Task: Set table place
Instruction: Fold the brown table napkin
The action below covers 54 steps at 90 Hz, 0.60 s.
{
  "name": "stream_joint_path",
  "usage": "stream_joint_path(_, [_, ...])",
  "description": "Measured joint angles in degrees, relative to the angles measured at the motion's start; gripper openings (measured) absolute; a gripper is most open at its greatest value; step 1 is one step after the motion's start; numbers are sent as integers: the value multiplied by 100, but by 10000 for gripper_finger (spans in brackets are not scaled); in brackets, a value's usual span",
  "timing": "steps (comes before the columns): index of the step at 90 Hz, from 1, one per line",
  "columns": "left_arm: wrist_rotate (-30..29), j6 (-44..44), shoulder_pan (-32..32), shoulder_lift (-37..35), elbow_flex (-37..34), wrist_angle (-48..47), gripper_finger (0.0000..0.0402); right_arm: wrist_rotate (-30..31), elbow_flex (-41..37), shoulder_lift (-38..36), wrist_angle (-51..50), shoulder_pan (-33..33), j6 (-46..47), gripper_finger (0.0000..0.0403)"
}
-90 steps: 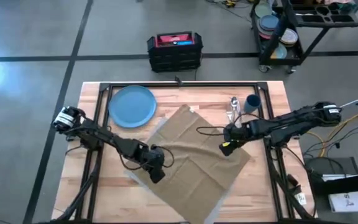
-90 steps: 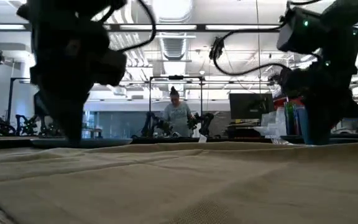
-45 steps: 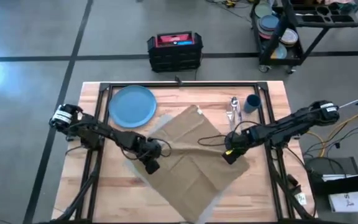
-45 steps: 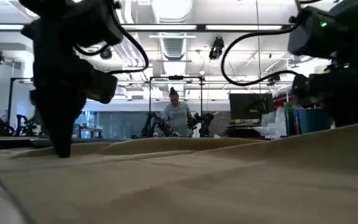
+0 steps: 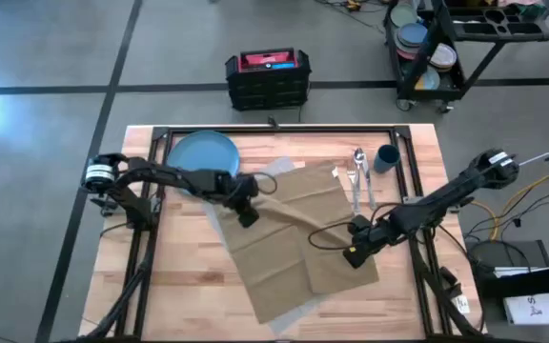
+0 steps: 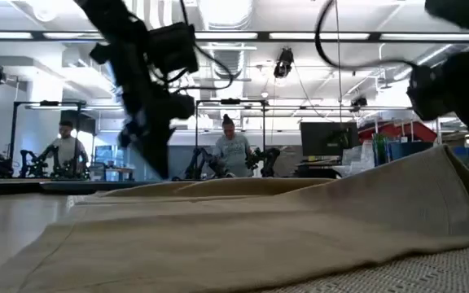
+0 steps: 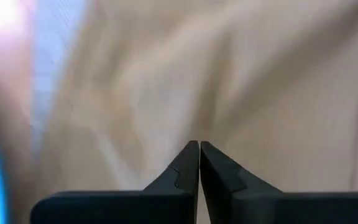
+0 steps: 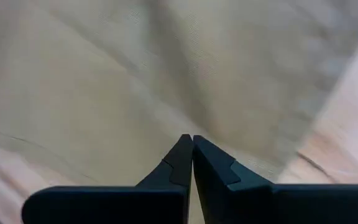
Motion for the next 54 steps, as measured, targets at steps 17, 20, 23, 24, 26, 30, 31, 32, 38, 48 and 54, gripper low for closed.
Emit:
stream_joint_path(17, [733, -39, -228, -15, 525, 343, 0, 688, 315, -17, -17, -337, -282, 0])
stream_joint_path(20, [810, -107, -357, -15, 545, 453, 0, 776, 346, -17, -27, -436, -347, 0])
stream_joint_path(23, [844, -185, -500, -15, 550, 554, 0, 834, 373, -15, -5, -553, -432, 0])
stream_joint_path(24, [850, -212, -545, -15, 551, 573, 0, 856, 382, -15, 0, -594, -457, 0])
stream_joint_path(26, [854, -262, -652, -15, 551, 617, 0, 893, 395, -15, 5, -680, -510, 0])
stream_joint_path(30, [855, -377, -866, -15, 539, 766, 0, 918, 411, -15, -10, -869, -649, 0])
stream_joint_path(31, [855, -411, -925, -15, 531, 822, 0, 921, 416, -15, -15, -922, -683, 0])
stream_joint_path(32, [855, -446, -979, -15, 520, 882, 0, 921, 421, -15, -15, -973, -735, 0])
stream_joint_path(38, [832, -661, -1313, 40, 458, 1166, 0, 935, 441, -15, 2, -1283, -998, 0])
stream_joint_path(48, [734, -1018, -1820, 274, 339, 1456, 0, 897, 442, -15, 54, -1893, -1522, 0])
stream_joint_path(54, [697, -1256, -2075, 496, 272, 1628, 0, 849, 442, -15, 159, -2268, -1847, 0])
